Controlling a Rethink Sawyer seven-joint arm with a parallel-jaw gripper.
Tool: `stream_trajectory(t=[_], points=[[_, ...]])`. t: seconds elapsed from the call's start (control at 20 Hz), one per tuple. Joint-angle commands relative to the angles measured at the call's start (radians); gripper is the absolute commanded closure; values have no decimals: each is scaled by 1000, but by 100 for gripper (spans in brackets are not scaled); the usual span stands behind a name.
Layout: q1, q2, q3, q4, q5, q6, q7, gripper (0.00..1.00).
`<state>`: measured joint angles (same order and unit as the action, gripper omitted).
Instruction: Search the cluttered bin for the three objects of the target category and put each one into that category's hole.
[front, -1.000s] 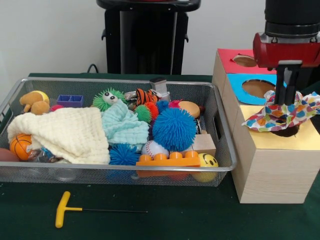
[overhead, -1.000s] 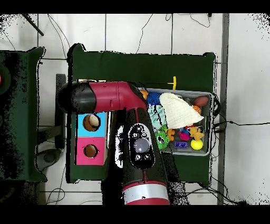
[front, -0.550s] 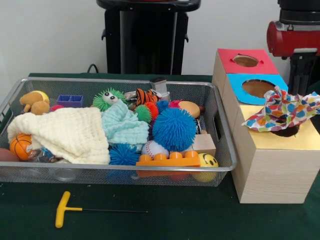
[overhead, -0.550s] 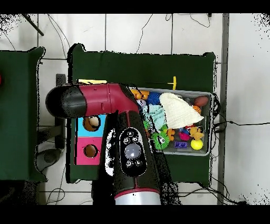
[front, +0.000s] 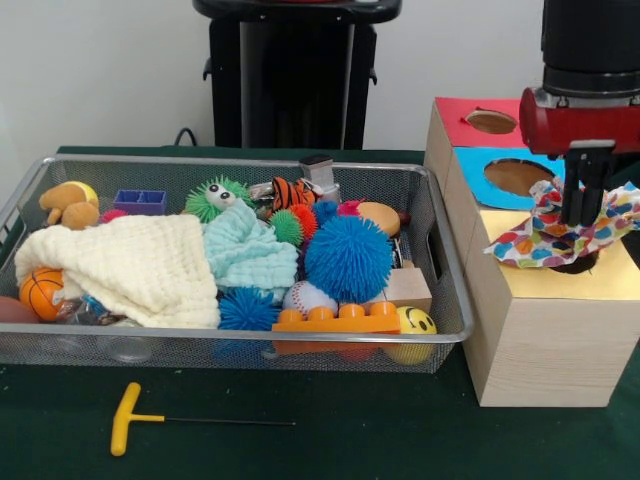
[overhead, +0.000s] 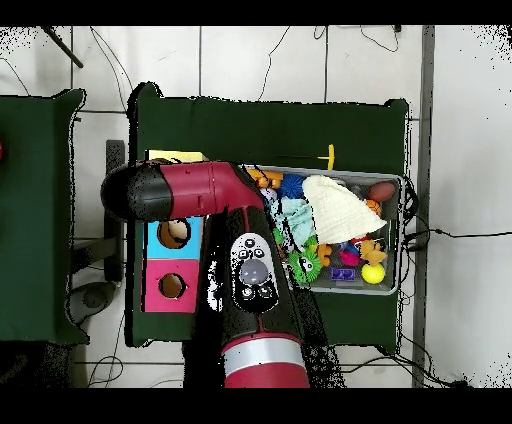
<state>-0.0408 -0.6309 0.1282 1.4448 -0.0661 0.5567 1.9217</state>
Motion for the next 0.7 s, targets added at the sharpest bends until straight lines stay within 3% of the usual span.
stream_trajectory(t=[0.05,0.7], points=[[-34,70,39,38,-68,-32,-2,100],[-26,64,31,33,-71,-17,-8,100]])
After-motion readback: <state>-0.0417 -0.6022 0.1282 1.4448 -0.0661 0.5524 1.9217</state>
